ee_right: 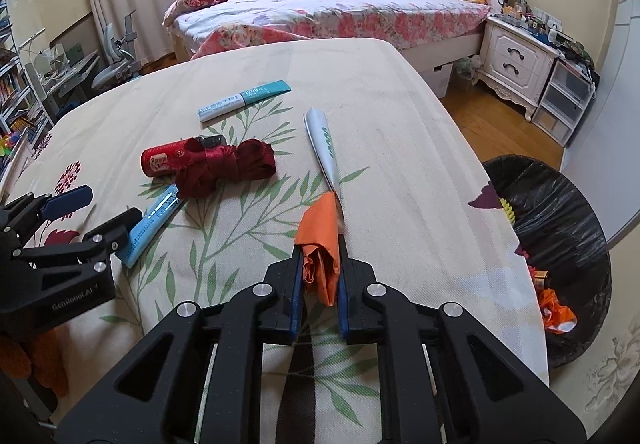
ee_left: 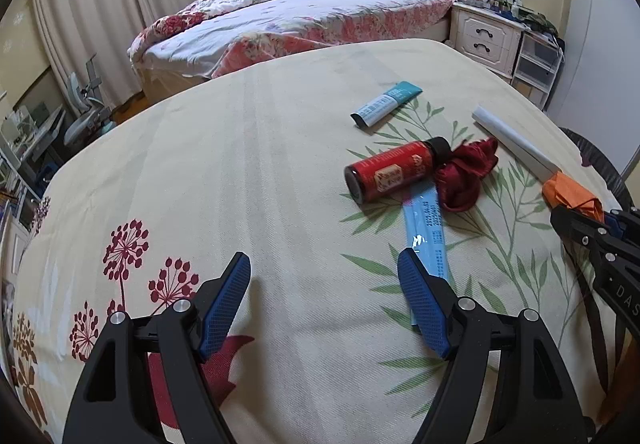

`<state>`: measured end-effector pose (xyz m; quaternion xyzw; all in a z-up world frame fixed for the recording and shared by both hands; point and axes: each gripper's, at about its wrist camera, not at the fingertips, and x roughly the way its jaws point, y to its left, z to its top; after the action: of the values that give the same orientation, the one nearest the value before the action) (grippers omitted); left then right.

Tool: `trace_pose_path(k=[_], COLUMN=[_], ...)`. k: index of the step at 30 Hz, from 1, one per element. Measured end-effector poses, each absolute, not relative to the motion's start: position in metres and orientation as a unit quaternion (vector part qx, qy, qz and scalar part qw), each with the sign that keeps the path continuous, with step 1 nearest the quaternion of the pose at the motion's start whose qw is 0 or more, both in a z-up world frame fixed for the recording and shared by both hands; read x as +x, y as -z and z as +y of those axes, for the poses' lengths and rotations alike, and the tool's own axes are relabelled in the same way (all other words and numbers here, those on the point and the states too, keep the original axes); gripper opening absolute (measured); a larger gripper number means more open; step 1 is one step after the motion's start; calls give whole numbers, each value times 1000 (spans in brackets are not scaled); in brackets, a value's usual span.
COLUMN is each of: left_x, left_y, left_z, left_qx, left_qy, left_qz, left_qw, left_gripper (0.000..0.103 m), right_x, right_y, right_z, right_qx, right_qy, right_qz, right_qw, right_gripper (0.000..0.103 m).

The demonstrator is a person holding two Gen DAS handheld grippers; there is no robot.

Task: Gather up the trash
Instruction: 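Grasp the blue tube with the left tool while the right tool lifts the orange item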

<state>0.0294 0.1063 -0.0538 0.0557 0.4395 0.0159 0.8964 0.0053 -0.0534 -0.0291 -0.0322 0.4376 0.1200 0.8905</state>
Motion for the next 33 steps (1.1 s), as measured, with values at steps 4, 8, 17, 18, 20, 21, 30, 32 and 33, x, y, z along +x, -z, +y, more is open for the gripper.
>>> trace_pose_path(k=[4,8,17,18,20,21,30,32,33], left_x=[25,17,32,33,36,36,19,14,11], left_y=[49,42,50,52,54,54,48,46,45], left_z=[113,115,76,75,74,73,66,66,66], left_qx=[29,-7,33,32,29,30,34,29,26], left_qy=[-27,-24,10,13,20,22,44,46,46], left_qz=[431,414,430,433,439,438,419,412,409], left_qw=[902,910,902,901,898,898,906,910,911], left_gripper=[74,74,56,49,40,33,19,19,19], right_x=[-3,-11,-13,-12,-12,-12,-13,-14,-14], right_y=[28,29,30,30,30,30,29,28,27], right_z=[-61,-71,-80,-80,-80,-80,-82,-81,-81], right_qx=[-32,-28,-14,-14,-13,-13,-7,-6,-6], right_qy=[-116,-114,-115,-116,-117,-117,-121,-122,-122], right_qz=[435,434,434,433,432,432,429,427,426], right_qw=[892,893,894,894,894,894,895,896,896], right_gripper=[13,13,13,13,13,13,13,13,13])
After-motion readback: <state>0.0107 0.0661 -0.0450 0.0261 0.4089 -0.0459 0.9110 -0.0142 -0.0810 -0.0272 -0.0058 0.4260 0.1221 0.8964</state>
